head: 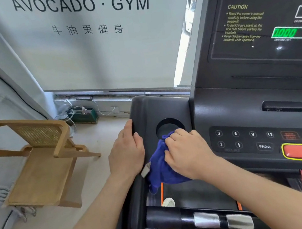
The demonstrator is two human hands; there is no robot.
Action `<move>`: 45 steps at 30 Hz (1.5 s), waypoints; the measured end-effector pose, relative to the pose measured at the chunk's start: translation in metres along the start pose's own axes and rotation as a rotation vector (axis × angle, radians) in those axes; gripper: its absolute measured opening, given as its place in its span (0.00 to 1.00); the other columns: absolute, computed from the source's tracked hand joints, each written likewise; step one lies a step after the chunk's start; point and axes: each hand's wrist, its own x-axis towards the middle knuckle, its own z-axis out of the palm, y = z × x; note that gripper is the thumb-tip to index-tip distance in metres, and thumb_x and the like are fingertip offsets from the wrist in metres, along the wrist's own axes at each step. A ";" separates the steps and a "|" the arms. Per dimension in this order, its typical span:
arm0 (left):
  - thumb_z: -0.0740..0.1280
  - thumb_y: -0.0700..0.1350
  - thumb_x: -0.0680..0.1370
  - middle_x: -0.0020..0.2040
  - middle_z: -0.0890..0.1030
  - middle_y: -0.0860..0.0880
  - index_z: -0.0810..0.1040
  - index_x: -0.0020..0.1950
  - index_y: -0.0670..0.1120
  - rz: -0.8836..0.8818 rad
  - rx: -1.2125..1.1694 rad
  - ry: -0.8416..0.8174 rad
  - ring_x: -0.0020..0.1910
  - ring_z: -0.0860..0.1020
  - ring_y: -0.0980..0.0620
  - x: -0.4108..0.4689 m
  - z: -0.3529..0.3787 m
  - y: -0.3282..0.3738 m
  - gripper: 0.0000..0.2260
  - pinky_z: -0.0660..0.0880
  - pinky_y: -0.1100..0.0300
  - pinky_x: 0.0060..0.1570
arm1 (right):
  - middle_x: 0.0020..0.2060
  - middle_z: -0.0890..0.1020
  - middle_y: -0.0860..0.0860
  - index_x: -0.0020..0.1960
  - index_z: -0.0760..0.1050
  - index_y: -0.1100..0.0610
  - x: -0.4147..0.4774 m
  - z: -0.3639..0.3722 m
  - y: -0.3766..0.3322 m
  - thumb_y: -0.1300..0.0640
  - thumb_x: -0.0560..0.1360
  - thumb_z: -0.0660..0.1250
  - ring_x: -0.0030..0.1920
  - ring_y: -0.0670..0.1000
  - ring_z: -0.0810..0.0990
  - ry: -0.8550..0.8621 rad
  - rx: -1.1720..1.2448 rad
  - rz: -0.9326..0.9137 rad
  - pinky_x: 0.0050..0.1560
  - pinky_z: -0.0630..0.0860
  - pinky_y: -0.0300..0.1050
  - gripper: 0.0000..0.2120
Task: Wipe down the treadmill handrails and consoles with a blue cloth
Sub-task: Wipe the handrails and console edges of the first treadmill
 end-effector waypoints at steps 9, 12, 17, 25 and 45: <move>0.54 0.48 0.82 0.69 0.73 0.47 0.62 0.74 0.50 0.009 0.006 0.002 0.64 0.73 0.45 -0.001 0.000 0.000 0.20 0.70 0.49 0.58 | 0.43 0.81 0.51 0.43 0.77 0.55 0.013 0.001 0.006 0.44 0.77 0.48 0.50 0.54 0.75 0.005 -0.083 0.090 0.62 0.61 0.60 0.23; 0.54 0.48 0.82 0.69 0.72 0.48 0.62 0.75 0.50 0.008 -0.001 -0.006 0.65 0.72 0.45 -0.001 -0.001 0.001 0.20 0.70 0.50 0.59 | 0.35 0.78 0.50 0.34 0.69 0.52 0.004 -0.003 0.003 0.50 0.77 0.56 0.43 0.55 0.74 -0.022 -0.088 0.012 0.54 0.63 0.58 0.14; 0.54 0.48 0.82 0.68 0.73 0.47 0.62 0.75 0.50 0.026 -0.031 -0.003 0.64 0.72 0.46 -0.001 -0.001 0.001 0.20 0.70 0.50 0.60 | 0.31 0.76 0.51 0.32 0.65 0.55 0.018 0.001 -0.009 0.59 0.74 0.64 0.37 0.59 0.77 0.062 0.327 0.128 0.37 0.64 0.49 0.14; 0.54 0.46 0.81 0.68 0.73 0.47 0.63 0.74 0.50 0.022 -0.088 -0.002 0.65 0.72 0.46 -0.002 -0.002 0.000 0.20 0.70 0.49 0.61 | 0.76 0.60 0.58 0.76 0.59 0.53 0.042 -0.009 -0.004 0.46 0.80 0.51 0.76 0.57 0.55 0.241 0.297 0.324 0.71 0.56 0.57 0.27; 0.56 0.46 0.76 0.62 0.77 0.53 0.78 0.62 0.49 0.270 -0.145 0.248 0.60 0.75 0.53 -0.032 -0.023 -0.008 0.18 0.69 0.44 0.63 | 0.73 0.68 0.51 0.73 0.66 0.52 0.032 0.017 -0.066 0.49 0.71 0.63 0.77 0.56 0.57 0.094 0.121 -0.368 0.75 0.51 0.61 0.31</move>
